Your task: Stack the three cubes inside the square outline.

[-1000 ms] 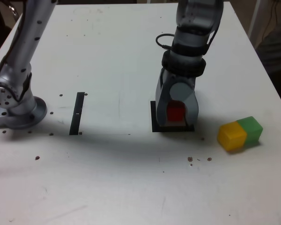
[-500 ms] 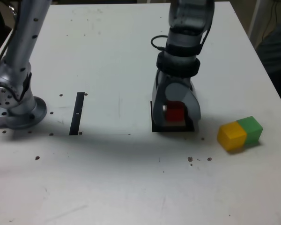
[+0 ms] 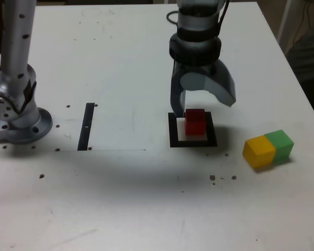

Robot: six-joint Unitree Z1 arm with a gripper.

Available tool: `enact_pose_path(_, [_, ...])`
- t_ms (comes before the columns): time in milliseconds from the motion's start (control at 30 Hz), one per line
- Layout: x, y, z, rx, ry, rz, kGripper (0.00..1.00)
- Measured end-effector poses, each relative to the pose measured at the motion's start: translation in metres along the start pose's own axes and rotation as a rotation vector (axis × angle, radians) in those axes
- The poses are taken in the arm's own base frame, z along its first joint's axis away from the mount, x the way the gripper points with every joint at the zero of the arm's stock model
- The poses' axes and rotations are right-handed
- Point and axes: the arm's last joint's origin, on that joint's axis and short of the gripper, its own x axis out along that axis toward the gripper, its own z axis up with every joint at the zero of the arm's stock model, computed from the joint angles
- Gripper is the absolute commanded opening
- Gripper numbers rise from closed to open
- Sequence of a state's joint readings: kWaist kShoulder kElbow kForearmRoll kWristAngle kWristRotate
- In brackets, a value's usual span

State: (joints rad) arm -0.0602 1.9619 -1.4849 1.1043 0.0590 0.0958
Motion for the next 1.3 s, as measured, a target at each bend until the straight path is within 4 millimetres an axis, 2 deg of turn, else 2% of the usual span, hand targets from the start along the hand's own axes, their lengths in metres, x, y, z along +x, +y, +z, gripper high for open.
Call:
enact_pose_path(133, [-0.01,-0.002,0.004,0.055,-0.009,0.048,1.0])
enact_pose_path(333, [-0.034,-0.006,0.01,0.233,0.013,0.123,1.0])
enact_pose_path(600, [-0.042,-0.018,0.033,0.488,0.059,0.117,0.99])
enact_pose_path(900, [-0.038,-0.041,0.055,0.73,0.103,0.059,0.95])
enact_pose_path(1300, [-0.021,-0.076,0.09,0.844,0.139,0.09,0.92])
